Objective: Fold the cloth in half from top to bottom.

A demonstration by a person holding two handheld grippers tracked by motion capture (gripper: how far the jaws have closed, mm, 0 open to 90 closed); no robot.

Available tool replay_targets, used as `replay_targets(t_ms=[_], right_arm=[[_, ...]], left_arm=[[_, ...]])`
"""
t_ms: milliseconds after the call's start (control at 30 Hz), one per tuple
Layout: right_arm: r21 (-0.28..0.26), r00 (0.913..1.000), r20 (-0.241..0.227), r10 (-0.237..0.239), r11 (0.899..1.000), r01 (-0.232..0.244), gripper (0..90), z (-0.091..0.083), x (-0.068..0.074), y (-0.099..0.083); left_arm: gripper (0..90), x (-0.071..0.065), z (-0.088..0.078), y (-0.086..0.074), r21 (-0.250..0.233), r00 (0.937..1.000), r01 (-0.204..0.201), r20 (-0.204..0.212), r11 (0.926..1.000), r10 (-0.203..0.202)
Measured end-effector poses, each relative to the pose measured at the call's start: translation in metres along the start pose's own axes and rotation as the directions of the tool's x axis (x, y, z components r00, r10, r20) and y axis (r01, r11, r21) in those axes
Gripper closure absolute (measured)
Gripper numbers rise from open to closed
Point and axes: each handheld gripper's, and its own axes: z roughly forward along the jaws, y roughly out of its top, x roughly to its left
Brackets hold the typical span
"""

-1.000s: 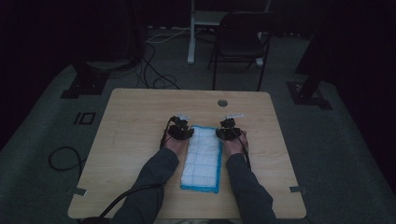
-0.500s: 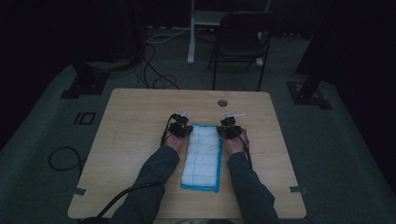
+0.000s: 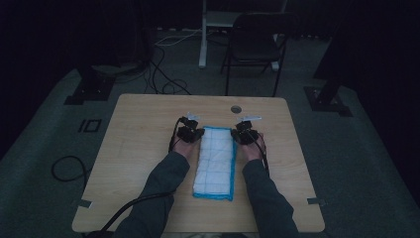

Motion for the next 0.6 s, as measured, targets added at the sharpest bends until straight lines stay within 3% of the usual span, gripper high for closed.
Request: replay_targets(t_ms=[133, 600], right_arm=[[-0.014, 1.0000, 0.001, -0.006, 1.000, 0.006, 85.8, -0.004, 0.001, 0.003], [-0.065, 0.9993, 0.000, -0.037, 0.997, 0.037, 85.9, -0.021, 0.003, 0.013]], left_arm=[[89.3, 0.000, -0.005, 0.004, -0.017, 0.9995, 0.026, 0.018, 0.9995, -0.025], [89.3, 0.000, -0.023, 0.015, -0.061, 0.9995, 0.007, 0.030, 0.9981, -0.006]])
